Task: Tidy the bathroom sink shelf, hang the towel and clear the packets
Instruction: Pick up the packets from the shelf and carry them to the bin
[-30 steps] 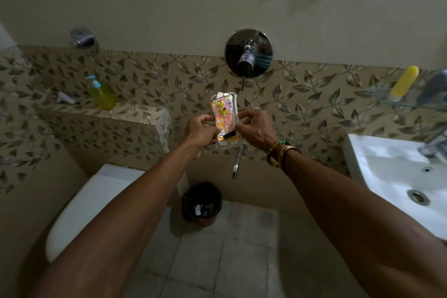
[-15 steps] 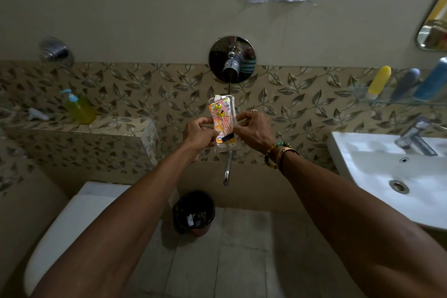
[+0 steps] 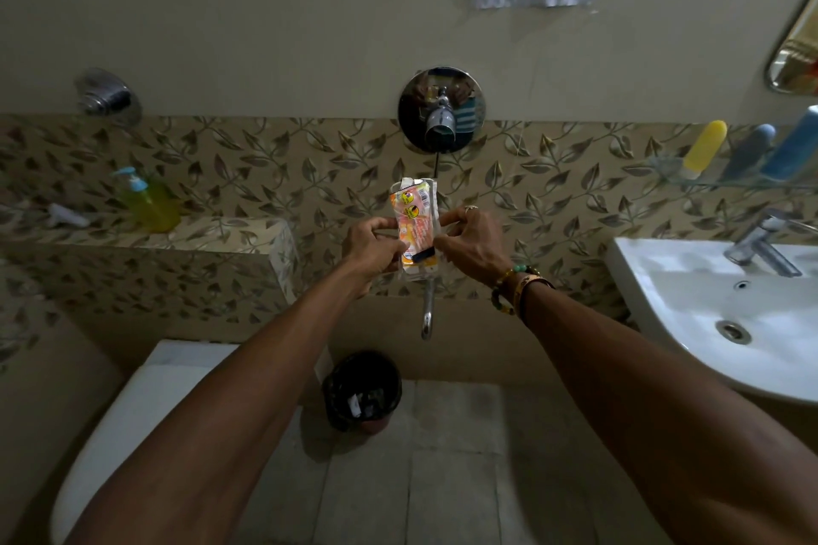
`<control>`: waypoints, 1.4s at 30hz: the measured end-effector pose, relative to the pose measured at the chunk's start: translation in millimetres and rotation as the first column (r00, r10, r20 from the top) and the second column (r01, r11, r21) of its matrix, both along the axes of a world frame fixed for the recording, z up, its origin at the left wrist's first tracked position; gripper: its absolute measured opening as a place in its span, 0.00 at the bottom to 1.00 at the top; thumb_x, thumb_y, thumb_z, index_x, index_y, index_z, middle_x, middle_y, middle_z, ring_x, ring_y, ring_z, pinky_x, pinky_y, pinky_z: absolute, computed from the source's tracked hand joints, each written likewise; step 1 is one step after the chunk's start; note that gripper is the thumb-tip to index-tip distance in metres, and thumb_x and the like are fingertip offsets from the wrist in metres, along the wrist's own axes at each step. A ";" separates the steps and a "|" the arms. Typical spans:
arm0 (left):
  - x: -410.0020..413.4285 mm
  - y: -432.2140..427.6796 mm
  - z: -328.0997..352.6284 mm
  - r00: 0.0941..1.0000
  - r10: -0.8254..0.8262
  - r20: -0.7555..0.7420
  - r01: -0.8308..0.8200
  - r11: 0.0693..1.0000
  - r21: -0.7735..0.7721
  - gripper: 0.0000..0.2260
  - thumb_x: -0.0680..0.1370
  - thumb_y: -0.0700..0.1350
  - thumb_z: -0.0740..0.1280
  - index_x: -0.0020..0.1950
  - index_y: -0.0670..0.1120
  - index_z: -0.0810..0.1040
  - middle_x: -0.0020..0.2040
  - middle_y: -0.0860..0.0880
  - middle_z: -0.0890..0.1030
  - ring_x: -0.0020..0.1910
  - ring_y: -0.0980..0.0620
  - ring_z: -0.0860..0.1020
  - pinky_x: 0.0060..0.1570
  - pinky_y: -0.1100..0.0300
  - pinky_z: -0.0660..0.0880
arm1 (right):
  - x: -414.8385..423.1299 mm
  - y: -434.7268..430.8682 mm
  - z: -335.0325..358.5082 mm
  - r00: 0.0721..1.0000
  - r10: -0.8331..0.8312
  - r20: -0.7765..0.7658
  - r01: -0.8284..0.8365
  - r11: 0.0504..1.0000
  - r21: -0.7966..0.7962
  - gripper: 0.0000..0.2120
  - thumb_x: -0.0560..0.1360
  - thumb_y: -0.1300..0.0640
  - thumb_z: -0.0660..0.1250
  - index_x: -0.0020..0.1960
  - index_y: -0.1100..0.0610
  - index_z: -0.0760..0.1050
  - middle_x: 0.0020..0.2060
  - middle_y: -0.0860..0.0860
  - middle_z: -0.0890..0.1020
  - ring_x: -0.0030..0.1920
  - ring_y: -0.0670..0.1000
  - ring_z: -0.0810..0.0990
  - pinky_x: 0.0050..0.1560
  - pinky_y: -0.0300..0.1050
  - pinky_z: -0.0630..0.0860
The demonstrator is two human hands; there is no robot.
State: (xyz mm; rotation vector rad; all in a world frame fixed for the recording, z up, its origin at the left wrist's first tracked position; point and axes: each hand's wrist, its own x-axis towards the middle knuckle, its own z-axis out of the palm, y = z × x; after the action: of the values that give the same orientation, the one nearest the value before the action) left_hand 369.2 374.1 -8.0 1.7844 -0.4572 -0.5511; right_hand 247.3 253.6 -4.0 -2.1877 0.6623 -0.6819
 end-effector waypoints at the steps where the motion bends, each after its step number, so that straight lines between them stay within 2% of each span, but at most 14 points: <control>1: 2.3 2.8 -0.5 1.000 -0.002 0.002 0.002 1.000 0.001 0.15 0.73 0.33 0.73 0.56 0.45 0.78 0.45 0.45 0.84 0.37 0.52 0.82 0.32 0.61 0.78 | 2.1 3.3 0.0 1.000 -0.002 -0.003 0.002 1.000 -0.002 0.10 0.72 0.55 0.74 0.52 0.56 0.80 0.36 0.53 0.85 0.37 0.56 0.85 0.38 0.52 0.83; 6: 13.2 18.3 -7.5 1.000 0.002 -0.010 -0.002 1.000 0.004 0.15 0.73 0.32 0.72 0.57 0.45 0.78 0.43 0.45 0.83 0.36 0.51 0.81 0.36 0.57 0.81 | 13.6 18.8 -4.2 1.000 0.004 -0.025 -0.004 1.000 0.004 0.11 0.73 0.55 0.73 0.54 0.58 0.80 0.36 0.51 0.84 0.32 0.48 0.82 0.30 0.36 0.77; 9: 20.6 27.0 -12.8 1.000 0.002 -0.029 -0.002 1.000 0.000 0.15 0.73 0.32 0.72 0.57 0.45 0.78 0.43 0.46 0.83 0.38 0.51 0.81 0.35 0.57 0.79 | 21.5 27.2 -9.5 0.999 0.005 -0.034 -0.005 1.000 0.008 0.12 0.73 0.54 0.74 0.54 0.58 0.80 0.37 0.53 0.85 0.35 0.50 0.84 0.34 0.41 0.79; 14: 30.4 35.6 -21.0 0.998 0.018 -0.052 -0.018 1.000 0.013 0.15 0.73 0.33 0.73 0.57 0.45 0.79 0.43 0.45 0.83 0.36 0.51 0.81 0.31 0.60 0.77 | 35.9 32.7 -17.9 0.998 0.011 -0.059 -0.012 1.000 -0.014 0.13 0.73 0.54 0.74 0.55 0.60 0.81 0.38 0.54 0.85 0.36 0.53 0.84 0.37 0.43 0.80; 20: 49.6 35.1 -28.1 0.995 0.054 -0.088 -0.052 0.998 0.021 0.14 0.74 0.32 0.71 0.57 0.44 0.78 0.41 0.47 0.82 0.35 0.52 0.80 0.30 0.62 0.78 | 60.5 27.8 -26.5 0.993 0.066 -0.094 -0.064 0.998 0.020 0.12 0.73 0.56 0.73 0.54 0.60 0.81 0.37 0.53 0.85 0.35 0.50 0.84 0.39 0.50 0.83; 23: 59.2 31.2 -31.7 0.993 0.070 -0.098 -0.069 0.997 0.015 0.15 0.74 0.31 0.71 0.59 0.42 0.78 0.41 0.46 0.81 0.39 0.48 0.80 0.35 0.58 0.79 | 73.8 20.3 -31.2 0.992 0.077 -0.098 -0.075 0.997 0.032 0.06 0.71 0.56 0.73 0.47 0.52 0.79 0.33 0.47 0.83 0.33 0.48 0.83 0.37 0.50 0.83; 25: 66.1 28.2 -31.7 0.991 0.085 -0.099 -0.083 0.996 0.025 0.16 0.74 0.31 0.71 0.60 0.41 0.78 0.42 0.44 0.81 0.41 0.47 0.80 0.37 0.55 0.79 | 84.6 13.1 -32.1 0.989 0.094 -0.116 -0.089 0.995 0.041 0.06 0.71 0.55 0.73 0.46 0.48 0.78 0.32 0.47 0.84 0.33 0.49 0.84 0.38 0.52 0.83; 28: 80.0 18.3 -28.4 0.989 0.112 -0.101 -0.108 0.993 0.039 0.16 0.74 0.31 0.71 0.61 0.40 0.78 0.47 0.41 0.82 0.42 0.46 0.80 0.45 0.50 0.81 | 102.3 0.7 -33.3 0.985 0.119 -0.123 -0.111 0.991 0.071 0.07 0.71 0.55 0.73 0.49 0.51 0.79 0.34 0.48 0.85 0.34 0.49 0.84 0.39 0.53 0.84; 31: 93.0 5.7 -27.8 0.985 0.143 -0.100 -0.140 0.990 0.031 0.17 0.75 0.31 0.71 0.62 0.40 0.77 0.50 0.38 0.82 0.44 0.45 0.80 0.50 0.46 0.81 | 118.1 -12.3 -33.7 0.987 0.123 -0.104 -0.117 0.991 0.062 0.09 0.71 0.55 0.73 0.50 0.53 0.79 0.33 0.48 0.84 0.33 0.46 0.84 0.38 0.51 0.84; 39: 110.1 -11.8 -40.2 0.974 0.197 -0.113 -0.192 0.980 0.056 0.16 0.75 0.32 0.72 0.61 0.41 0.78 0.43 0.43 0.81 0.39 0.47 0.79 0.44 0.51 0.81 | 141.5 -34.4 -46.2 0.978 0.168 -0.125 -0.157 0.983 0.091 0.11 0.71 0.57 0.72 0.53 0.56 0.80 0.35 0.51 0.85 0.35 0.51 0.85 0.40 0.53 0.84; 42: 114.7 -16.2 -49.7 0.970 0.206 -0.128 -0.197 0.977 0.080 0.17 0.74 0.32 0.72 0.62 0.42 0.78 0.41 0.45 0.80 0.38 0.49 0.79 0.41 0.54 0.81 | 147.9 -38.4 -54.6 0.974 0.172 -0.145 -0.161 0.983 0.085 0.11 0.72 0.58 0.73 0.53 0.58 0.80 0.34 0.50 0.85 0.34 0.51 0.84 0.39 0.49 0.83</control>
State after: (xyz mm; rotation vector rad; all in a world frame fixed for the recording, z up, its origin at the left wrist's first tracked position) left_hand 484.0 357.9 -57.8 1.8180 -0.1618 -0.5452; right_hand 395.2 215.2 -58.7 -2.2126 0.5621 -0.4014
